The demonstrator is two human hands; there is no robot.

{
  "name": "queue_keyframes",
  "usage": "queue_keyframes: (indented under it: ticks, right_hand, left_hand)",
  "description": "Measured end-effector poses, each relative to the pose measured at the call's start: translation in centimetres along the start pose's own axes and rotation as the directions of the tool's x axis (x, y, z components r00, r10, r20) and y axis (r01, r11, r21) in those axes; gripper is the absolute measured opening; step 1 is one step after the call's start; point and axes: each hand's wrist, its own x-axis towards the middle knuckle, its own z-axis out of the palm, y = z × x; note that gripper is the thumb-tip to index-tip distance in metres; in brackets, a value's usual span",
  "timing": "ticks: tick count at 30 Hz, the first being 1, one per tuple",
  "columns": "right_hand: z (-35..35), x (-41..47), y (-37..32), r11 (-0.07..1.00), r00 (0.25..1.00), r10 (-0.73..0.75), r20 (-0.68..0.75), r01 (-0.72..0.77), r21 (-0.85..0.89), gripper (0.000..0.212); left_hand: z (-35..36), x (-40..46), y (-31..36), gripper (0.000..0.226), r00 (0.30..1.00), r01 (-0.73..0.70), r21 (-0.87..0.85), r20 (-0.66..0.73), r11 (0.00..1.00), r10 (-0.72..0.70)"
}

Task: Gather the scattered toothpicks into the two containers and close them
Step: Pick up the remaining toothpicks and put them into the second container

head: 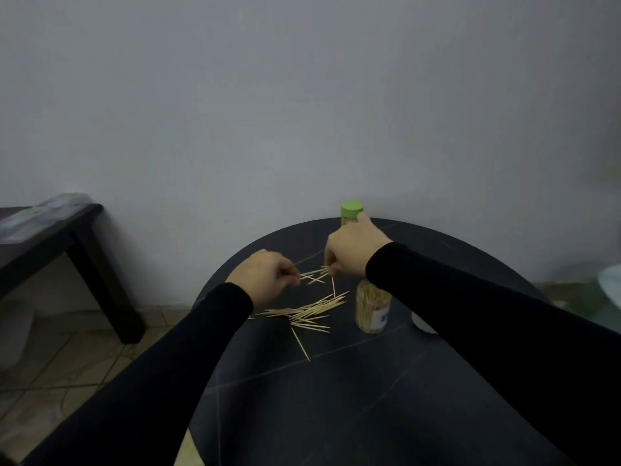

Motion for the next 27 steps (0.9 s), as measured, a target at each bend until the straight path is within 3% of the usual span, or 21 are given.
queue_keyframes:
  ticks: [5, 9, 12, 16, 18, 21, 24, 27]
  right_hand:
    - [0.0, -2.3, 3.1, 0.974, 0.991, 0.133, -0.024, -0.126, 0.187, 0.024]
    - [1.0, -4.4, 4.7, 0.878, 0.968, 0.251, -0.033, -0.213, 0.430, 0.021]
    - [2.3, -5.9, 5.2, 0.621, 0.943, 0.333, -0.002, -0.218, 0.753, 0.014]
    - [4.0, -7.8, 4.5, 0.110, 0.925, 0.374, 0.061, -0.109, 0.988, 0.011]
    - [4.9, -8.5, 4.0, -0.053, 0.921, 0.374, 0.106, -0.093, 0.994, 0.010]
    - [6.0, -8.9, 3.8, -0.154, 0.925, 0.346, 0.159, -0.111, 0.982, 0.010]
    - [6.7, -8.8, 3.7, -0.143, 0.932, 0.324, 0.161, -0.120, 0.982, 0.012]
    - [7.0, -8.9, 3.9, -0.139, 0.939, 0.303, 0.165, -0.127, 0.982, 0.018]
  left_hand:
    - [0.4, 0.3, 2.0, 0.008, 0.996, 0.071, -0.203, -0.029, 0.977, -0.079]
    - [0.9, 0.5, 4.4, 0.004, 0.981, 0.048, -0.529, -0.135, 0.847, -0.140]
    - [1.1, 0.5, 6.3, 0.003, 0.965, 0.001, -0.739, -0.177, 0.674, -0.195]
    - [2.0, 0.0, 8.7, 0.006, 0.968, -0.047, -0.853, -0.168, 0.519, -0.188]
    - [2.5, -0.2, 9.3, 0.008, 0.974, -0.034, -0.852, -0.144, 0.522, -0.172]
    - [3.1, -0.3, 9.7, 0.007, 0.989, 0.007, -0.808, -0.080, 0.589, -0.121]
    - [3.3, -0.4, 9.6, 0.007, 0.996, 0.029, -0.734, -0.035, 0.679, -0.080]
    - [3.3, -0.3, 9.2, 0.015, 0.989, -0.051, -0.620, -0.141, 0.783, -0.047]
